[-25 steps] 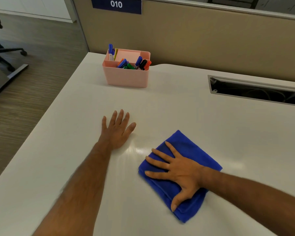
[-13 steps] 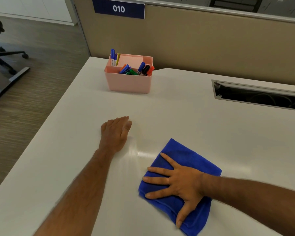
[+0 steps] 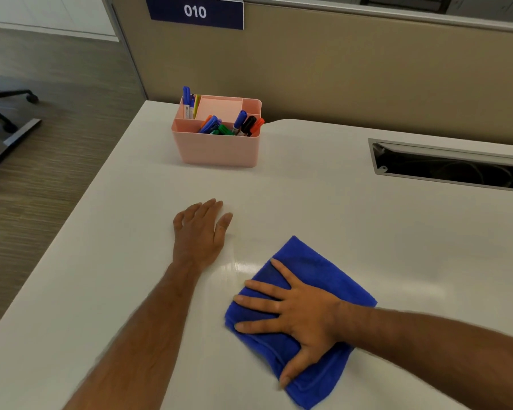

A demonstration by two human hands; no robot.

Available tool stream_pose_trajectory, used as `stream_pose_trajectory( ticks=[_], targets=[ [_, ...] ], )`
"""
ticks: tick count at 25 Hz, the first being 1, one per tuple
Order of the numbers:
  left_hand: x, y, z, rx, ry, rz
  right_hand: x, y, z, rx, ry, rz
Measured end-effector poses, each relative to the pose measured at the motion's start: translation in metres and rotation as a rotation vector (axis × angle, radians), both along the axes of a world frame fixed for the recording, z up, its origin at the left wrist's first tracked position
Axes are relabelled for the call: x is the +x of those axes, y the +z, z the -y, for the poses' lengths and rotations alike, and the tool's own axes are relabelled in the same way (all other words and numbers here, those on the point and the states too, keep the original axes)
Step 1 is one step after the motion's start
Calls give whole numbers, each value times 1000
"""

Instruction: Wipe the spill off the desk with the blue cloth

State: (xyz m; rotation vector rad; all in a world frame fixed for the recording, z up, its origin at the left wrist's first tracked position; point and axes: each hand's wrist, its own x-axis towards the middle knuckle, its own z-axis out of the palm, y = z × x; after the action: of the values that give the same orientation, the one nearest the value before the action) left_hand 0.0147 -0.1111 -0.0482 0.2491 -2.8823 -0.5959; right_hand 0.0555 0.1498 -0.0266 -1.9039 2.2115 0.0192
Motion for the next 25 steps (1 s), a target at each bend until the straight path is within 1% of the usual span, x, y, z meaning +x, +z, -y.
stream_pose_trajectory(
  ticks=[3,5,10,19,25],
  targets=[
    [-15,9,1,100,33,-17,-11,-1,11,-12,-51,-24],
    [-25,11,0,132,41,-10,-18,-2,15,-33,-77,-36],
    [-43,11,-5,143,-27,-6,-30,-6,26,-61,-123,-38],
    [-67,6,-12,245,-109,-23,-63,-9,48,-57,-262,-66],
    [-71,0,-11,217,-111,-2,-93,-13,61,-42,-371,-86]
  ],
)
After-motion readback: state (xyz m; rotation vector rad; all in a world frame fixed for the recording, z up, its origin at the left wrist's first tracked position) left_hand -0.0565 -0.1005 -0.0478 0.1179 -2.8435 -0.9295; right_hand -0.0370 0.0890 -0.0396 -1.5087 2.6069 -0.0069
